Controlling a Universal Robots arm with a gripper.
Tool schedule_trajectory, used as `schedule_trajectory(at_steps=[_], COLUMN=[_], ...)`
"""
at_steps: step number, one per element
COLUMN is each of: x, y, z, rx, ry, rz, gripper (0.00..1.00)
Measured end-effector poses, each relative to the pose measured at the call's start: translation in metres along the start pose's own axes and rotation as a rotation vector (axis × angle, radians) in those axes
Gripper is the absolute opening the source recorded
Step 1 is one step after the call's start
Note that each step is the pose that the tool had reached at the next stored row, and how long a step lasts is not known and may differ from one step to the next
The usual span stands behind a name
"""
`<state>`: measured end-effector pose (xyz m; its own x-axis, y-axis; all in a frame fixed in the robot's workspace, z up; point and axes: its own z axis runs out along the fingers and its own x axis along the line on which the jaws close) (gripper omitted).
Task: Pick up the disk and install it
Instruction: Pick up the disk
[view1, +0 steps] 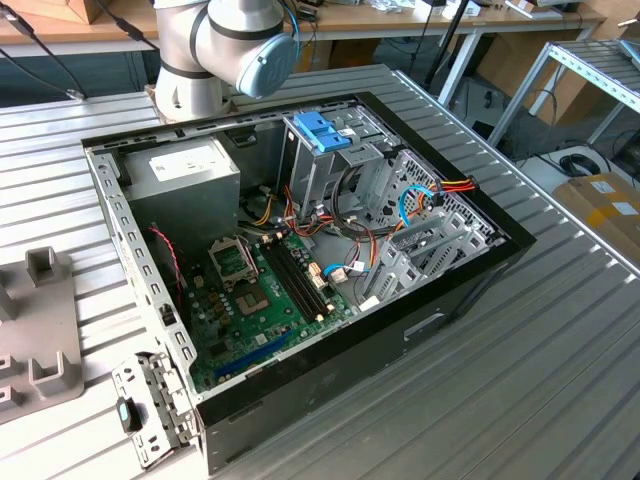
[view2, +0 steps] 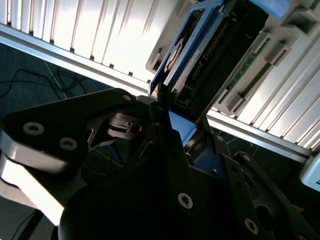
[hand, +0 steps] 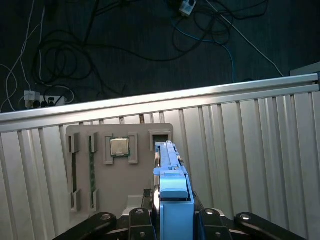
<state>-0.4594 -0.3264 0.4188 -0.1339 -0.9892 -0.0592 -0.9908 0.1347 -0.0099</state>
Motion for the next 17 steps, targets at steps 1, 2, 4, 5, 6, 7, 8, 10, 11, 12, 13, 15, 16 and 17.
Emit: schedule_trajectory(at_steps=[1,2,4,5,6,7,8,10,11,12,13,15,16,17], x=[-0.0001,-0.0001,-0.0001,-0.0002,-0.0002,-0.0002,-0.0003,-0.0003,-0.0004,-0.0004,-0.0005,-0.0005,-0.0006,-0.0006], y=[0.0000,0.0000,0.0000,0.0000,0.0000,0.0000,0.0000,0.0000,0.0000,-0.0001,-0.0001,-0.0001,-0.0001,-0.0001], z=[-0.0005,-0.0010,-0.0022,-0.0030,-0.0035,-0.0039,-0.0045,-0.0056,-0.0061,-0.0069,-0.0074,-0.0090,-0.0096,-0.0101], rx=[0.0000,0.0000,0.0000,0.0000,0.0000,0.0000,0.0000,0.0000,0.0000,0.0000,0.0000,0.0000,0.0001,0.0000], ry=[0.0000,0.0000,0.0000,0.0000,0.0000,0.0000,0.0000,0.0000,0.0000,0.0000,0.0000,0.0000,-0.0001,0.0000], rz=[0.000,0.000,0.000,0.000,0.000,0.000,0.000,0.000,0.000,0.000,0.000,0.000,0.000,0.000], gripper=[0.37,0.37,0.37,0.37,0.37,0.37,0.37,0.37,0.37,0.37,0.37,0.37,0.37,0.37])
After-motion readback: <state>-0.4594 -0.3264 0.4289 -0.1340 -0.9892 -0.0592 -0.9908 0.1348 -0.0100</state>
